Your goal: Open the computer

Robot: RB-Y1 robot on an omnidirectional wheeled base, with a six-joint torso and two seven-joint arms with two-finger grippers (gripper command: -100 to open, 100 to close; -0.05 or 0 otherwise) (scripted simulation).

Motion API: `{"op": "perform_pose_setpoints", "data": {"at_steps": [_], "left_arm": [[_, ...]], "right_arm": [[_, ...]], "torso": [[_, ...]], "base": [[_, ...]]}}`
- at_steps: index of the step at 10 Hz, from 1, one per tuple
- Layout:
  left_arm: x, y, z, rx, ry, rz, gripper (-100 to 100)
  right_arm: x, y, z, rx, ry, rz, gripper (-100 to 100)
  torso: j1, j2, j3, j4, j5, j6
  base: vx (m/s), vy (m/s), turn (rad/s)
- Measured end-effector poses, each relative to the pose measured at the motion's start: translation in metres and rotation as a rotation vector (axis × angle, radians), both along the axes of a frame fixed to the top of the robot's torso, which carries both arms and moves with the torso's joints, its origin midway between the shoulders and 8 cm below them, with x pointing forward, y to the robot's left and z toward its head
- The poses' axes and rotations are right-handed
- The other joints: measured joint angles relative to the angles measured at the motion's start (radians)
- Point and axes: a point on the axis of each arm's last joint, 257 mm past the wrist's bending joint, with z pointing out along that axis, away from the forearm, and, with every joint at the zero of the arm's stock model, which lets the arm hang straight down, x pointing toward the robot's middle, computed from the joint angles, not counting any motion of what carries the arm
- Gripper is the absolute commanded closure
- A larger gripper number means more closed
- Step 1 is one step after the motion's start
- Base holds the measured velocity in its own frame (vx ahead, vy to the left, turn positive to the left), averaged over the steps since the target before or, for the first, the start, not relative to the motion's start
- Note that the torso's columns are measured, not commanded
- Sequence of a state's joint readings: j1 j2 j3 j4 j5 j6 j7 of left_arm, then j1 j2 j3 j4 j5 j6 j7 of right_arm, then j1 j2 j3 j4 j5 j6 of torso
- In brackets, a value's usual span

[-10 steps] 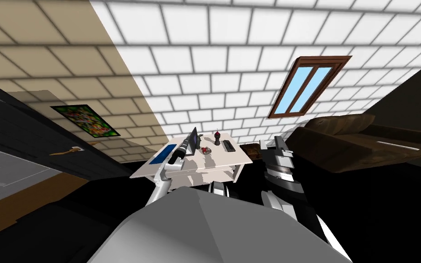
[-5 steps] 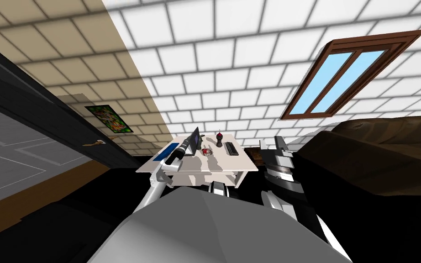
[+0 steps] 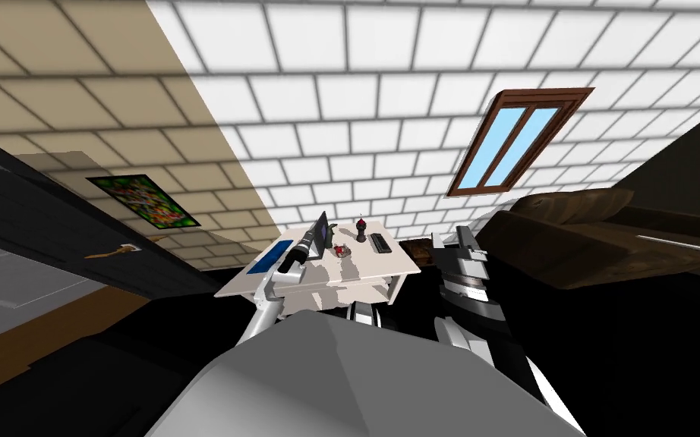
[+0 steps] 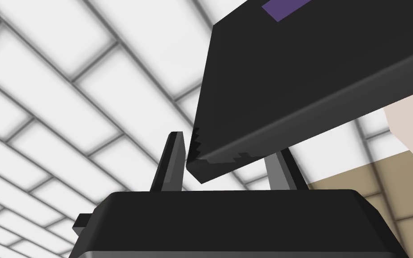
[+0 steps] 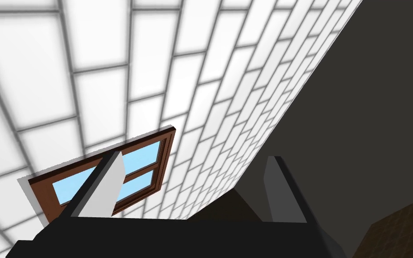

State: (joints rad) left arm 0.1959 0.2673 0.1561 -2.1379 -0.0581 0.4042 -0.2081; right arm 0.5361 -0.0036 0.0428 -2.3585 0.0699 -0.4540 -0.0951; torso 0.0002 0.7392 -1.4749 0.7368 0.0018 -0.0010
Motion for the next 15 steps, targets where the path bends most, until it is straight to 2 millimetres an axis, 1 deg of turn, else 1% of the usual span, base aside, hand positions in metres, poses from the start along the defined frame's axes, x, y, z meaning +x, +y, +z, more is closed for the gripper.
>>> {"op": "perform_pose_setpoints", "data": {"at_steps": [4, 5, 6, 8, 9, 11, 14, 15], "left_arm": [[0.0, 0.009, -0.001, 0.0, -0.001, 0.075, 100], [0.0, 0.011, -0.002, -0.001, -0.001, 0.093, 100], [0.0, 0.011, -0.001, 0.001, -0.002, 0.094, 100], [0.018, -0.002, 0.002, -0.038, -0.02, 0.037, 100], [0.022, -0.003, 0.0, -0.059, -0.024, 0.022, 100], [0.034, -0.011, -0.006, -0.103, -0.029, -0.017, 100], [0.05, -0.019, -0.007, -0.166, -0.037, -0.072, 100], [0.054, -0.021, -0.008, -0.184, -0.039, -0.081, 100]], "right_arm": [[0.0, 0.0, 0.0, 0.0, 0.0, 0.0, 0], [0.0, 0.0, 0.0, 0.0, 0.0, 0.0, 0], [0.0, 0.0, 0.0, 0.0, 0.0, 0.0, 0], [0.0, 0.0, 0.0, 0.0, 0.0, 0.0, 0], [0.0, 0.0, 0.0, 0.0, 0.0, 0.0, 0], [0.0, 0.0, 0.0, 0.0, 0.0, 0.0, 0], [0.0, 0.0, 0.0, 0.0, 0.0, 0.0, 0], [0.0, 0.0, 0.0, 0.0, 0.0, 0.0, 0]], "torso": [[-0.002, -0.001, -0.001, -0.002, 0.0, 0.002], [-0.001, -0.001, -0.001, -0.002, 0.001, 0.002], [-0.001, -0.003, -0.002, -0.001, 0.0, 0.0], [0.001, -0.004, -0.003, 0.001, -0.001, 0.0], [0.002, -0.004, -0.002, -0.001, 0.001, 0.002], [0.002, -0.004, -0.002, -0.001, 0.001, 0.003], [0.002, -0.004, -0.002, -0.002, 0.001, 0.0], [0.001, -0.004, -0.002, -0.004, 0.002, 0.002]], "base": [[-0.086, 0.056, -0.184], [-0.043, 0.028, -0.048], [-0.003, -0.005, 0.238], [0.007, -0.023, 0.209], [0.008, -0.015, 0.196], [0.004, -0.014, 0.135], [0.006, -0.013, 0.156], [-0.002, -0.014, 0.192]]}}
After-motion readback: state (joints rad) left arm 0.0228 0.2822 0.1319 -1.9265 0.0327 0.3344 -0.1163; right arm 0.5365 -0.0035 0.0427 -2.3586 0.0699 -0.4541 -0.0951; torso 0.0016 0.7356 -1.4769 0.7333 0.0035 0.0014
